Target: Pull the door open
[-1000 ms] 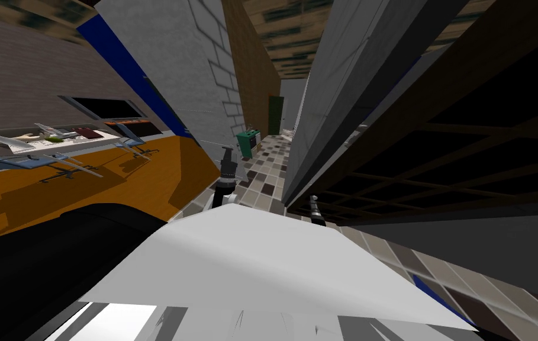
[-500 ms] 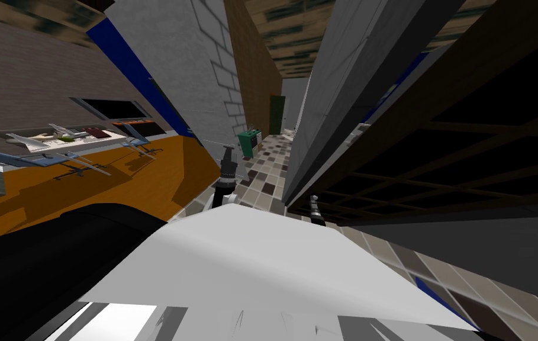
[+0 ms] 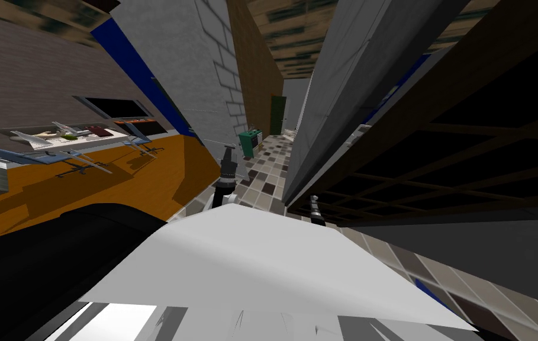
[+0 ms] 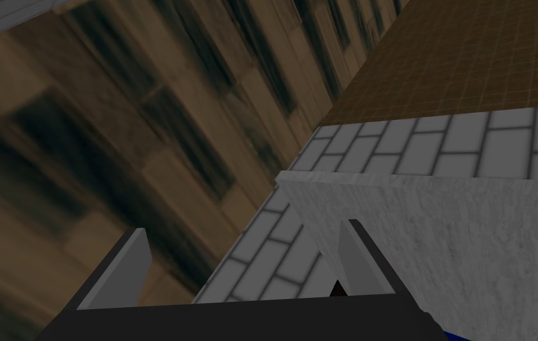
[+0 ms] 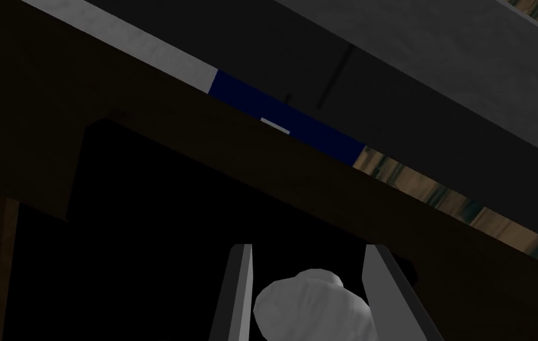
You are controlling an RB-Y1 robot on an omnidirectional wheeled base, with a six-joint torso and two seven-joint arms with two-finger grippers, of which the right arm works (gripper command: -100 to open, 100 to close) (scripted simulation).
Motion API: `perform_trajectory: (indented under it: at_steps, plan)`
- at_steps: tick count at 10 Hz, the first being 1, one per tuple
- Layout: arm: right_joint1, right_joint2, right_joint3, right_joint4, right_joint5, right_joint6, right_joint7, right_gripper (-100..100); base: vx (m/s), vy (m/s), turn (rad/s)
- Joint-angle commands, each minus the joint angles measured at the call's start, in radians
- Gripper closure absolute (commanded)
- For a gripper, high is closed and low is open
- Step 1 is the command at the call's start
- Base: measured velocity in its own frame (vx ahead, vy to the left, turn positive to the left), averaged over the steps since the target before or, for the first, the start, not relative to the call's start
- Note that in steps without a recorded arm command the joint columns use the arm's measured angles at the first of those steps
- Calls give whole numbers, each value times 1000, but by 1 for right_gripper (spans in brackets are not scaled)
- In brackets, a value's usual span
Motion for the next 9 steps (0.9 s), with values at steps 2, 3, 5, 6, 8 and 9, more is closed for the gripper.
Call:
perform_trajectory:
  at_steps: [2,3,5,6,8,9]
  plan:
    - [0,-17,-1,-17,-36,5,-74,100,-39,-13,59]
    - [0,-17,-1,-17,-36,5,-91,100,-46,-6,39]
    - [0,-18,6,-18,-48,7,-133,100,-13,-8,16]
    - [0,-18,6,-18,-48,7,-133,100,-19,-18,35]
    - [0,-18,6,-18,-48,7,-133,100,-6,-2,4]
    - [0,-18,6,-12,-48,7,-133,100,2,11,-4]
